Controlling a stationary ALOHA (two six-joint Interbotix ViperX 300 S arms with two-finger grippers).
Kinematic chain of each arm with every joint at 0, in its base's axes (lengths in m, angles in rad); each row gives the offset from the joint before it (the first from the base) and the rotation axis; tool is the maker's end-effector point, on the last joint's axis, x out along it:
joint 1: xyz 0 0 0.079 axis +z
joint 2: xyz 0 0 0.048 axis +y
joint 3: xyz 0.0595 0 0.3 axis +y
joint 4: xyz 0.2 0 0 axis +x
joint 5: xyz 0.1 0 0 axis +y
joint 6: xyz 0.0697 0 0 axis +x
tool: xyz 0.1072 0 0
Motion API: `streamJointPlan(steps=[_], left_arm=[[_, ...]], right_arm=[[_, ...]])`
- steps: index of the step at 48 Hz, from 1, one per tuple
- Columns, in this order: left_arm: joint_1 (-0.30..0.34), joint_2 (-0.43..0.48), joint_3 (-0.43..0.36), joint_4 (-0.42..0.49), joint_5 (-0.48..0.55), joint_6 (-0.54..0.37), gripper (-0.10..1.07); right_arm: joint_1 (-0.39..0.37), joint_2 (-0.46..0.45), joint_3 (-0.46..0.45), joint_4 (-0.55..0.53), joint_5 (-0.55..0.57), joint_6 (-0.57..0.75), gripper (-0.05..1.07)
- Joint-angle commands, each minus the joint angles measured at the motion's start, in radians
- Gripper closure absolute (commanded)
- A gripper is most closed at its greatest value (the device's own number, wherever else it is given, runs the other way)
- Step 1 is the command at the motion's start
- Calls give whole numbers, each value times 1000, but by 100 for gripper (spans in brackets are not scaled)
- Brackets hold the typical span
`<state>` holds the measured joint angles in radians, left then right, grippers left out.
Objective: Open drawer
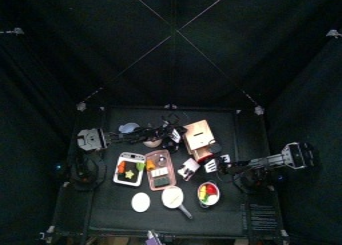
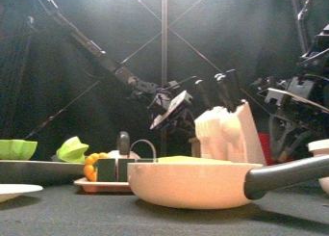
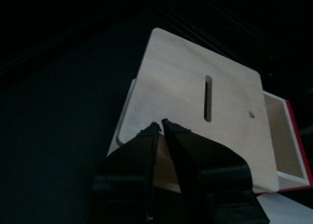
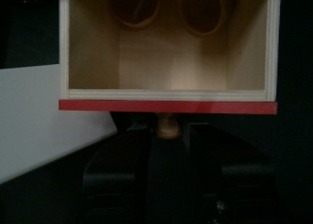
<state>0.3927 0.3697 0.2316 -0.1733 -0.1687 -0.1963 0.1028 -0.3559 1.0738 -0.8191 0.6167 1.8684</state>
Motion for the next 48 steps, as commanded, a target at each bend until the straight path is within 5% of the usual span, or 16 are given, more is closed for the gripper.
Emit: streamJointPlan(steps=[1,35,48], left_arm=[[5,-11,-6,-2,3,2,38],[3,-15,-3,11,-6,6,39],[5,-40,-3,35,-9,5,39]], right_arm=[[21,-5,-9,9,0,2,44],[80,-15,-5,28,29,-6,41],[86,-81,-11,28,66,-11,22]])
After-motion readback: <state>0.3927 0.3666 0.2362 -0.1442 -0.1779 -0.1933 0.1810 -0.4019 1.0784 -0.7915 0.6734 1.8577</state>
